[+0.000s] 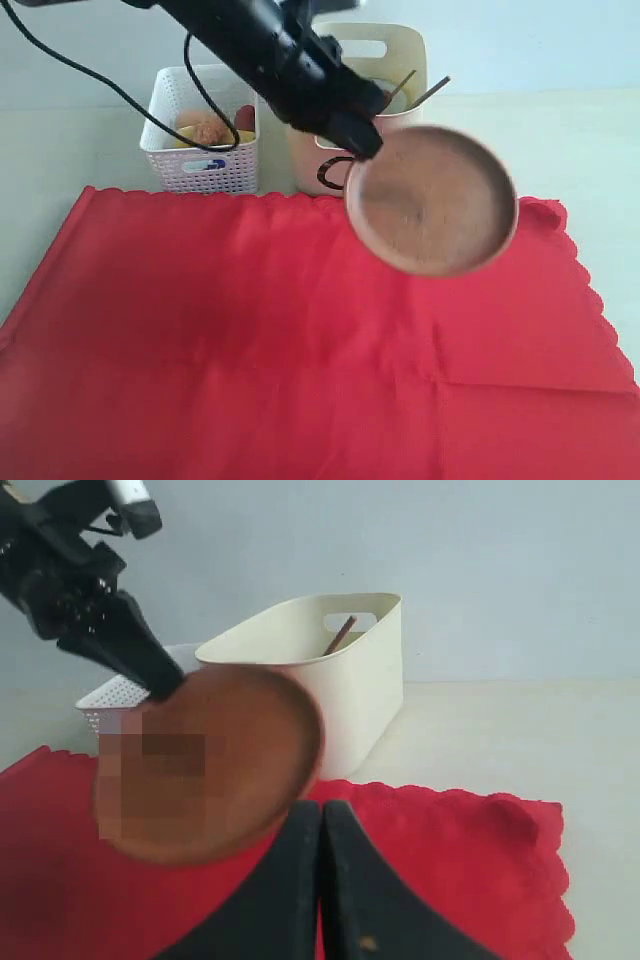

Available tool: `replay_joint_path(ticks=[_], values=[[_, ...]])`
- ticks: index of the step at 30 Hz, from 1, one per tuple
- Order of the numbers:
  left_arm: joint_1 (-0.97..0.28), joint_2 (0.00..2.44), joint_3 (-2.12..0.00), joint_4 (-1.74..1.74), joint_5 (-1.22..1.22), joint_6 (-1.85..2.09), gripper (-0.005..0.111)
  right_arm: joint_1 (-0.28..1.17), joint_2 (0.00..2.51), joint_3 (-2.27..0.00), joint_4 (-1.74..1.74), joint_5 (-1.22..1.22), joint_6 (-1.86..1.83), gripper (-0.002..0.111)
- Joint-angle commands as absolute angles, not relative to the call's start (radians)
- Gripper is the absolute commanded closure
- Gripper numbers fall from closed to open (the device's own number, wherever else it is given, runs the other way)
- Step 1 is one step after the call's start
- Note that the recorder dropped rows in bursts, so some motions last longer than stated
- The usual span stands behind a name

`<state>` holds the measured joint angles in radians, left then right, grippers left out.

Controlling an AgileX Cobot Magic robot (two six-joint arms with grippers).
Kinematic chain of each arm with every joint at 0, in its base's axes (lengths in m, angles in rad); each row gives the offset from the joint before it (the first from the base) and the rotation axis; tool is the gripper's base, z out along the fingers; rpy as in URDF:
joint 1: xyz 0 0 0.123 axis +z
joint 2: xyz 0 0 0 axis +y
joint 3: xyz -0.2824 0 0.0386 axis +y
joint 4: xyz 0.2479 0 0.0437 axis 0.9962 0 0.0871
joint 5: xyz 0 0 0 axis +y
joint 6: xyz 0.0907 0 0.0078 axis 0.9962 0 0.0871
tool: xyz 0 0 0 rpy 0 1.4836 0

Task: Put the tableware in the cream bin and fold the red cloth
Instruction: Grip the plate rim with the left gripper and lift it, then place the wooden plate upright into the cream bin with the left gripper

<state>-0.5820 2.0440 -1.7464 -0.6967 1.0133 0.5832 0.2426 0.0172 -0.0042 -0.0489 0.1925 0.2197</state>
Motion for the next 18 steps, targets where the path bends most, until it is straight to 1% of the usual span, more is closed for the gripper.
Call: replay_joint_path(ticks=[1,2,3,5,9,11,18], values=[[-0.475,2.026,-1.802,-0.957,0.948,0.636,0.107,0.245,0.01,0.0,-0.051,0.192,0.221,0.108],[-0.452,2.026,-1.805,-1.014,0.913,0.655,0.107,0.245,0.01,0.0,-0.051,0.192,0.221,0.108],[-0.419,2.028,-1.806,-1.087,0.818,0.679,0.107,0.245,0.01,0.0,-0.051,0.192,0.221,0.108],[-0.391,2.051,-1.806,-1.127,0.657,0.677,0.107,0.245,0.01,0.0,-0.051,0.192,0.221,0.108],[-0.381,2.138,-1.806,-1.193,0.421,0.674,0.107,0.245,0.01,0.0,-0.051,0.192,0.221,0.108],[-0.383,2.174,-1.806,-1.2,0.359,0.674,0.107,0.245,0.01,0.0,-0.051,0.192,0.221,0.108],[-0.391,2.232,-1.806,-1.226,0.348,0.678,0.107,0.245,0.01,0.0,-0.051,0.192,0.221,0.108]])
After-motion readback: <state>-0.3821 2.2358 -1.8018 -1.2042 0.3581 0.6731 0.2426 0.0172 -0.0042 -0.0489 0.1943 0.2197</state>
